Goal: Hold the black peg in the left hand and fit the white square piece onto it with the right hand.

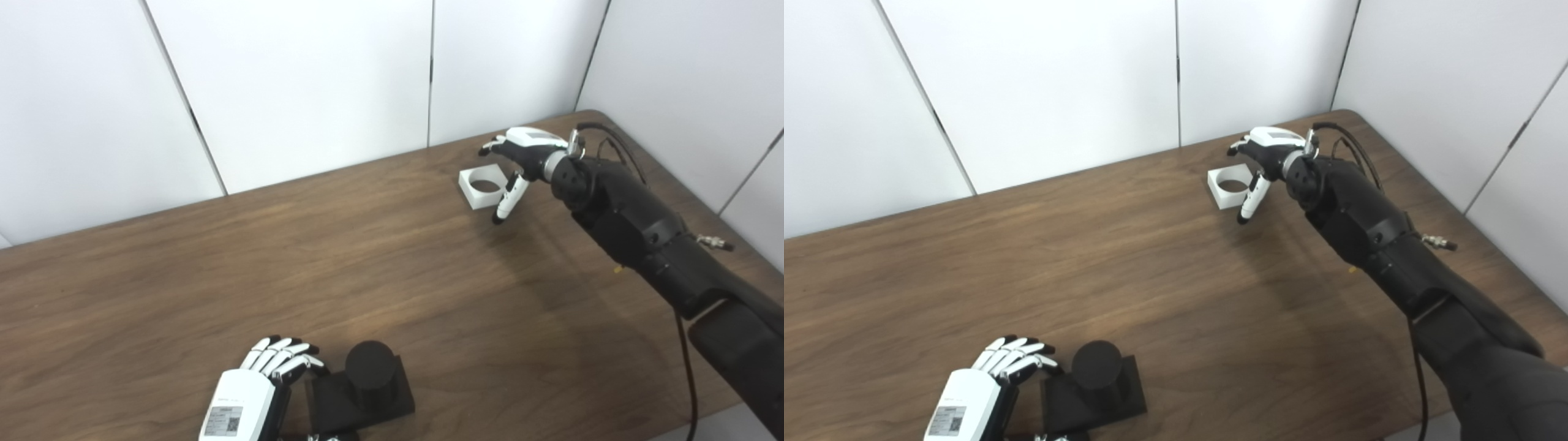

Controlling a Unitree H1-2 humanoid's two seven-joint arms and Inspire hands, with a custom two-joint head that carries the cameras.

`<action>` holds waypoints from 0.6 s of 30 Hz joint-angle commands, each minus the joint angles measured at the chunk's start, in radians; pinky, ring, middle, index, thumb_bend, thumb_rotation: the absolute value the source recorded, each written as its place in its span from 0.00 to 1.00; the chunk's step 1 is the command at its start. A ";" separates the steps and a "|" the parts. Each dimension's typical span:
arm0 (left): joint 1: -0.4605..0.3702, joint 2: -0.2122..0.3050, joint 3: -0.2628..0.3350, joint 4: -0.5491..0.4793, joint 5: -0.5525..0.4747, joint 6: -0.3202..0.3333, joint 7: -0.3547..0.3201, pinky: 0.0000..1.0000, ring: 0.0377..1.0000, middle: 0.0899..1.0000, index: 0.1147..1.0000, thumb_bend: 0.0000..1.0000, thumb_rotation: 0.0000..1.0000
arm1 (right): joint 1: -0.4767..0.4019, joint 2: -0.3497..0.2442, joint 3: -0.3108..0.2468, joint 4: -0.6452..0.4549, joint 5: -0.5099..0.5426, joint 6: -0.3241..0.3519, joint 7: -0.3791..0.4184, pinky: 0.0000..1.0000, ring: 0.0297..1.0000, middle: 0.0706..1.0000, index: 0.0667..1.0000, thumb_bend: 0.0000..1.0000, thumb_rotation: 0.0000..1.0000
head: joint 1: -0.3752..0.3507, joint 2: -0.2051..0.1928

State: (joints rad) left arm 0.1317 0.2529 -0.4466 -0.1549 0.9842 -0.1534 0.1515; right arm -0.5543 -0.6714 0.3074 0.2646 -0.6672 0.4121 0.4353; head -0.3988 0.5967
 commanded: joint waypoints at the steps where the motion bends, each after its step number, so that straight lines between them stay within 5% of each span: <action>1: 0.050 0.033 0.001 0.075 0.035 0.027 -0.012 0.87 0.80 0.73 0.42 0.52 0.05 | -0.065 -0.013 0.001 -0.005 -0.023 -0.021 -0.016 0.97 1.00 0.99 0.88 0.96 0.16 | 0.000 0.001; 18: 0.057 0.021 0.000 0.037 0.048 0.043 -0.039 0.85 0.80 0.72 0.42 0.52 0.05 | -0.064 0.000 0.027 0.056 -0.050 -0.084 -0.087 0.95 0.97 0.91 0.77 0.88 0.19 | 0.016 0.008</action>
State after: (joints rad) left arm 0.1379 0.2506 -0.4446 -0.1683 0.9910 -0.1522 0.1406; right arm -0.5800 -0.6597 0.3413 0.3315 -0.7034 0.3552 0.3825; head -0.3820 0.6044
